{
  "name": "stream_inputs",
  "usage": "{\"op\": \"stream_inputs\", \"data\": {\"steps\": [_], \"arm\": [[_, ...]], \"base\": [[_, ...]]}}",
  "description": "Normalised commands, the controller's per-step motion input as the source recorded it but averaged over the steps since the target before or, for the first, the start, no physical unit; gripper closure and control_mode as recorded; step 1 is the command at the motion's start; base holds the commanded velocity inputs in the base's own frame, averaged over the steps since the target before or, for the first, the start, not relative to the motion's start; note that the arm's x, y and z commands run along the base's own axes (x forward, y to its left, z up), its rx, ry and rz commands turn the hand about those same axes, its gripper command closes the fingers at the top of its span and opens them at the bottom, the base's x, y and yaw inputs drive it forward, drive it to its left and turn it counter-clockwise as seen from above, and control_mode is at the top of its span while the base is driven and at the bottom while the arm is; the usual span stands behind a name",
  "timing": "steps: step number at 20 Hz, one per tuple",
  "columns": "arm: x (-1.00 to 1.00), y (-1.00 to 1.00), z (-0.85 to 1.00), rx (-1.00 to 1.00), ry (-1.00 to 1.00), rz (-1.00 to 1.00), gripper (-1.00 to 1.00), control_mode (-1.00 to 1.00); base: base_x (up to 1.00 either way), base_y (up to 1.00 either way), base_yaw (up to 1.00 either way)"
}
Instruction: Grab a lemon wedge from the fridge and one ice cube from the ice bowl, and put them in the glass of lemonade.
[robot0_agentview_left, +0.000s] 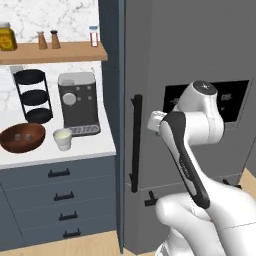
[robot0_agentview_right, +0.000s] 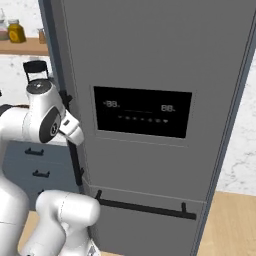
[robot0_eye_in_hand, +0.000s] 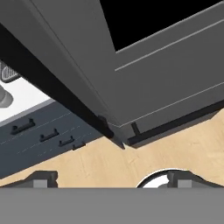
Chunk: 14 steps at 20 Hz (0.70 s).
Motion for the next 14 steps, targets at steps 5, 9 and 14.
{"op": "stream_inputs", "data": {"steps": [5,9,14], "arm": [[0.00,0.00,0.00,0.00,0.00,0.00,-1.00,1.00],[0.00,0.00,0.00,0.00,0.00,0.00,-1.00,1.00],[0.00,0.00,0.00,0.00,0.00,0.00,-1.00,1.00]], "base": [[-0.29,0.25,-0.28],[-0.15,0.31,-0.29],[-0.19,0.49,-0.13]]}}
